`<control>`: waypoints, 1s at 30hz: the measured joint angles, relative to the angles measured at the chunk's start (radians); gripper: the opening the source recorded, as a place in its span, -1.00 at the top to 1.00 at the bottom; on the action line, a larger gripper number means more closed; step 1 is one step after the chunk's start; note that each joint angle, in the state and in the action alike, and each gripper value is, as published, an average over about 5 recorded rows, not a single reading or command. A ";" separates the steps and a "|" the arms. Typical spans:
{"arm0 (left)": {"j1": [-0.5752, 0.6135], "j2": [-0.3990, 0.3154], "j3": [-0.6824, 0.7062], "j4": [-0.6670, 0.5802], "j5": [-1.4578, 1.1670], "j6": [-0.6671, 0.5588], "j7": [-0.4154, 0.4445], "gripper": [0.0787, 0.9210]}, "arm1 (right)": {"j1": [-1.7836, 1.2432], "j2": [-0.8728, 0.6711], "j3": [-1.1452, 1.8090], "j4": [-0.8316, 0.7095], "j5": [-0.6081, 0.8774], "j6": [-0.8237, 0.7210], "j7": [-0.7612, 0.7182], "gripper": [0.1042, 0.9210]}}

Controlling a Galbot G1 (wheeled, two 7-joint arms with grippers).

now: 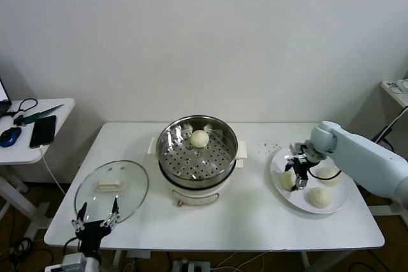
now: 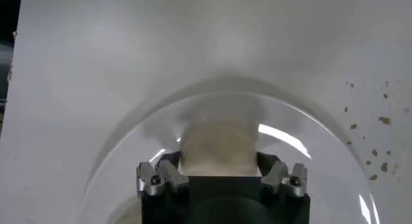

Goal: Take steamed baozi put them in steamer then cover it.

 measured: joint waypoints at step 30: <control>-0.007 0.003 0.032 -0.022 -0.004 0.000 0.005 -0.77 | 0.581 0.148 -0.343 0.069 0.489 -0.116 0.034 -0.43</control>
